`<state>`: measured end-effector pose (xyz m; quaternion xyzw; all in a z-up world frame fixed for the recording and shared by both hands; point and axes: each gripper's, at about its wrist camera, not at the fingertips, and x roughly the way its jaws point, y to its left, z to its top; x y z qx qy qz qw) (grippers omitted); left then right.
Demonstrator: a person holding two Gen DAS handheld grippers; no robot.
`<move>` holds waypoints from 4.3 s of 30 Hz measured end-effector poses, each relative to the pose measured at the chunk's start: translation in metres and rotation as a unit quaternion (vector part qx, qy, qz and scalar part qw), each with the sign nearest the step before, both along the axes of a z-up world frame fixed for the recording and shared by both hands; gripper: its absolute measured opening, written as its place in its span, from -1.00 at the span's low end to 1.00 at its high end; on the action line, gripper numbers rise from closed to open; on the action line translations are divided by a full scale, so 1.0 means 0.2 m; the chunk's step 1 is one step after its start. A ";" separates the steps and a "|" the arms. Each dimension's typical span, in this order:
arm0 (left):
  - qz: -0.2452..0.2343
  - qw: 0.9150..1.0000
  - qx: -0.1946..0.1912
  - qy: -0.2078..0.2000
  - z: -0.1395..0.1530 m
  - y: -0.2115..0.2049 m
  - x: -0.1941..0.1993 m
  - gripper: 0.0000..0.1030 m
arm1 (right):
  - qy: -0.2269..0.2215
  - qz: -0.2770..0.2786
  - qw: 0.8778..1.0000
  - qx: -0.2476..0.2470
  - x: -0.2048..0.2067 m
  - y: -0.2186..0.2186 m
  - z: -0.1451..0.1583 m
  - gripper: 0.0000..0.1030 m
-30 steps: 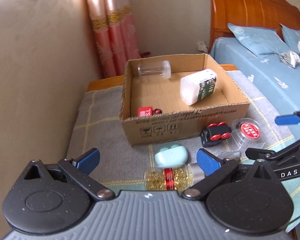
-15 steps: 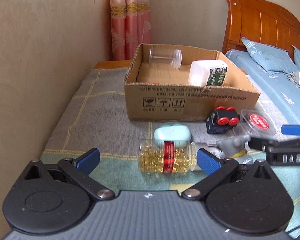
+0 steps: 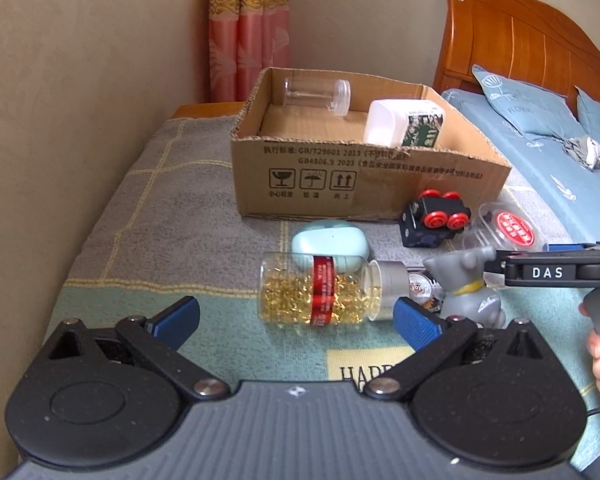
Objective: Organize rigid objects
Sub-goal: 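Move the left gripper to the gold capsule bottle while the right moves to the red-lid container, then close the left gripper on the capsule bottle while the right grasps the clear red-lid container, then lift the capsule bottle with the left gripper while the right lifts the container toward the box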
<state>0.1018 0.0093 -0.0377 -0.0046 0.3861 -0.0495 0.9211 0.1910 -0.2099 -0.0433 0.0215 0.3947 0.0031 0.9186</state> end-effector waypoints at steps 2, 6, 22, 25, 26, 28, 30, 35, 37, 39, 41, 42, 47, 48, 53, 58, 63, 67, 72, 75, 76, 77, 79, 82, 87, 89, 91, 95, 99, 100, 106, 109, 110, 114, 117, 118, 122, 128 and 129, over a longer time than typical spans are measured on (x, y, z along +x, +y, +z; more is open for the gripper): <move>-0.005 1.000 -0.001 0.002 -0.01 -0.01 0.00 0.99 | 0.003 -0.006 1.000 -0.009 0.00 -0.02 -0.03 1.00; -0.011 1.000 -0.003 0.004 -0.02 -0.02 0.01 0.99 | -0.007 0.001 1.000 -0.022 -0.03 -0.05 -0.05 1.00; -0.047 0.999 0.014 0.009 -0.07 -0.11 0.04 0.99 | -0.021 0.009 0.999 -0.029 -0.07 -0.06 -0.05 1.00; -0.054 0.998 0.022 0.009 -0.08 -0.13 0.06 0.99 | -0.025 0.008 0.999 -0.029 -0.08 -0.06 -0.06 1.00; -0.054 0.998 0.027 0.008 -0.09 -0.13 0.07 0.99 | -0.025 0.008 0.999 -0.029 -0.08 -0.06 -0.05 1.00; -0.051 0.998 0.035 0.007 -0.10 -0.15 0.09 0.99 | -0.025 0.008 0.999 -0.029 -0.08 -0.06 -0.05 1.00; -0.047 0.998 0.036 0.006 -0.11 -0.15 0.11 0.99 | -0.026 0.009 0.999 -0.029 -0.08 -0.06 -0.05 1.00; -0.029 0.999 0.023 0.012 -0.12 -0.10 0.15 0.99 | -0.028 0.013 0.999 -0.030 -0.08 -0.06 -0.05 1.00; -0.016 1.000 0.021 0.015 -0.12 -0.07 0.15 0.99 | -0.029 0.013 0.999 -0.030 -0.08 -0.06 -0.06 1.00; -0.004 1.000 0.024 0.014 -0.12 -0.05 0.15 0.99 | -0.031 0.014 0.999 -0.030 -0.09 -0.06 -0.06 1.00; 0.001 1.000 0.025 0.014 -0.13 -0.04 0.15 0.99 | -0.034 0.015 0.999 -0.030 -0.09 -0.07 -0.06 1.00; 0.000 1.000 0.025 0.015 -0.13 -0.03 0.16 0.99 | -0.037 0.017 0.999 -0.031 -0.09 -0.07 -0.06 1.00; -0.006 0.999 0.025 0.021 -0.14 -0.05 0.16 0.99 | -0.033 0.036 0.998 -0.031 -0.08 -0.08 -0.05 1.00; -0.007 0.999 0.027 0.022 -0.14 -0.06 0.16 0.99 | -0.030 0.043 0.998 -0.031 -0.07 -0.08 -0.05 1.00; -0.007 0.999 0.026 0.022 -0.14 -0.06 0.16 0.99 | -0.018 0.075 0.997 -0.031 0.00 -0.09 -0.05 1.00; -0.005 0.999 0.027 0.019 -0.14 -0.06 0.17 0.99 | -0.007 0.093 0.995 -0.031 0.06 -0.07 -0.04 1.00; -0.013 0.999 0.036 0.017 -0.12 -0.05 0.20 0.99 | 0.000 0.092 0.995 -0.031 0.09 -0.06 -0.04 1.00; -0.017 0.999 0.033 0.017 -0.12 -0.05 0.20 0.99 | -0.001 0.100 0.994 -0.034 0.08 -0.05 -0.03 0.96; -0.019 0.999 0.032 0.017 -0.11 -0.06 0.21 0.99 | -0.011 0.119 0.992 -0.029 0.07 -0.04 0.01 0.84; -0.016 0.999 0.037 0.012 -0.11 -0.07 0.21 0.99 | -0.009 0.128 0.991 -0.036 0.08 -0.02 0.02 0.81; -0.014 0.999 0.037 0.011 -0.11 -0.06 0.21 0.96 | -0.008 0.129 0.991 -0.040 0.08 -0.01 0.02 0.78; -0.014 0.999 0.035 0.011 -0.10 -0.06 0.21 0.94 | -0.008 0.129 0.991 -0.044 0.08 -0.01 0.03 0.75; -0.015 0.999 0.025 0.012 -0.09 -0.05 0.21 0.92 | -0.008 0.128 0.990 -0.049 0.08 -0.01 0.03 0.65; -0.023 0.999 0.020 0.018 -0.09 -0.04 0.21 0.82 | -0.003 0.126 0.991 -0.049 0.08 -0.01 0.04 0.53; -0.040 0.998 0.037 0.026 -0.07 -0.05 0.21 0.81 | 0.002 0.138 0.989 -0.057 0.06 -0.01 0.05 0.53; -0.045 0.998 0.040 0.027 -0.06 -0.05 0.20 0.80 | 0.003 0.144 0.988 -0.059 0.05 -0.01 0.06 0.53; -0.053 0.997 0.039 0.031 -0.05 -0.05 0.20 0.80 | 0.002 0.151 0.987 -0.058 0.03 0.00 0.07 0.53; -0.063 0.996 0.046 0.041 -0.03 -0.04 0.18 0.80 | 0.001 0.163 0.985 -0.048 -0.02 -0.01 0.09 0.53; -0.067 0.996 0.041 0.040 0.01 -0.02 0.15 0.80 | -0.002 0.169 0.985 -0.041 -0.06 -0.03 0.14 0.53; -0.070 0.996 0.039 0.040 0.02 -0.02 0.15 0.80 | -0.004 0.171 0.984 -0.041 -0.07 -0.03 0.15 0.53; -0.093 0.994 0.042 0.029 0.13 -0.03 0.13 0.80 | -0.005 0.188 0.981 -0.037 -0.12 -0.04 0.25 0.53; -0.105 0.993 0.043 0.022 0.19 -0.04 0.13 0.80 | -0.009 0.198 0.979 -0.035 -0.13 -0.04 0.31 0.53; -0.108 0.993 0.045 0.018 0.22 -0.05 0.14 0.80 | -0.012 0.201 0.979 -0.033 -0.14 -0.03 0.33 0.53; -0.119 0.992 0.051 0.001 0.31 -0.07 0.18 0.80 | -0.025 0.213 0.976 -0.032 -0.15 -0.02 0.41 0.53; -0.129 0.990 0.050 -0.008 0.38 -0.08 0.24 0.80 | -0.034 0.218 0.975 -0.034 -0.15 -0.01 0.46 0.53; -0.130 0.990 0.051 -0.011 0.40 -0.09 0.27 0.80 | -0.036 0.220 0.974 -0.034 -0.14 0.00 0.48 0.53; -0.131 0.989 0.063 -0.029 0.47 -0.12 0.38 0.80 | -0.045 0.222 0.973 -0.035 -0.12 0.01 0.53 0.53; -0.136 0.988 0.070 -0.038 0.52 -0.17 0.59 0.80 | -0.055 0.223 0.972 -0.043 -0.07 0.03 0.59 0.53; -0.132 0.988 0.070 -0.037 0.52 -0.17 0.62 0.80 | -0.055 0.222 0.973 -0.043 -0.06 0.03 0.60 0.53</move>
